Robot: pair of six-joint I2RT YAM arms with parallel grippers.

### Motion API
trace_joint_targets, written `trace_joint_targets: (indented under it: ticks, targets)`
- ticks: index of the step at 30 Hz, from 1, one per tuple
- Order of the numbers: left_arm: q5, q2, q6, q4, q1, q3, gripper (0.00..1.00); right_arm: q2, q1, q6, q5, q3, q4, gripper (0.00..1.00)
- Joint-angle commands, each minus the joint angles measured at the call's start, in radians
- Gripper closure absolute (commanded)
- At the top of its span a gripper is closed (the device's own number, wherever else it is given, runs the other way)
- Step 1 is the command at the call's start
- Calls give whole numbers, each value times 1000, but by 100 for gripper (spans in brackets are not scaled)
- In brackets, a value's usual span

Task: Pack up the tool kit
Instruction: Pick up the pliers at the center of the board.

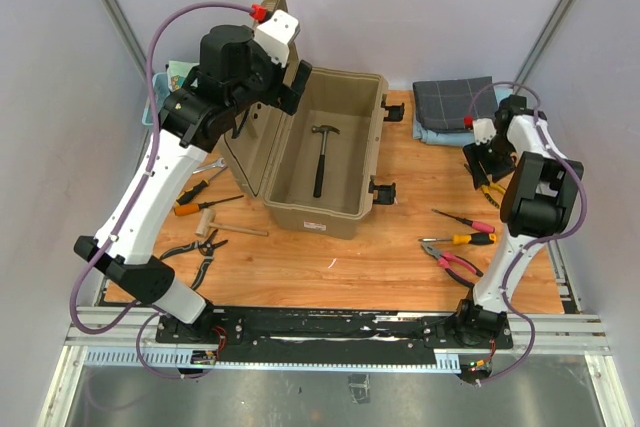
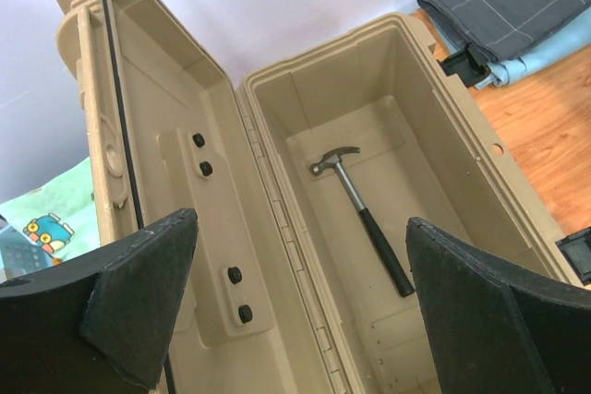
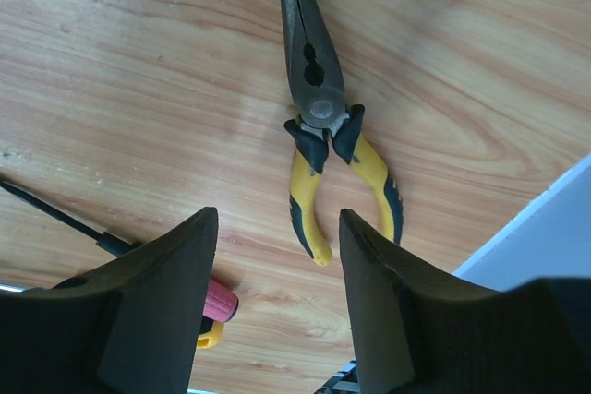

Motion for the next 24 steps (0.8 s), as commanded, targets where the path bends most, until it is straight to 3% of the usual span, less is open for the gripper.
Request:
trace_joint_targets:
  ticks: [1,15,18,20,24]
  targets:
    - [25,1,-5,51,-10,5,1,29,-19,33,14,-8,-36,44]
    - [27,-3,-12,52,-10,-3,1,153,-43,79,73,52,-45,54]
    - [25,-4,-11,53,-9,-4,1,161,-43,81,70,73,-66,71]
    - [23,-2,-12,52,-10,-4,1,165,-44,85,68,91,-83,95]
    - [21,-5,-13,52,-10,-6,1,114,-43,113,61,105,-92,99]
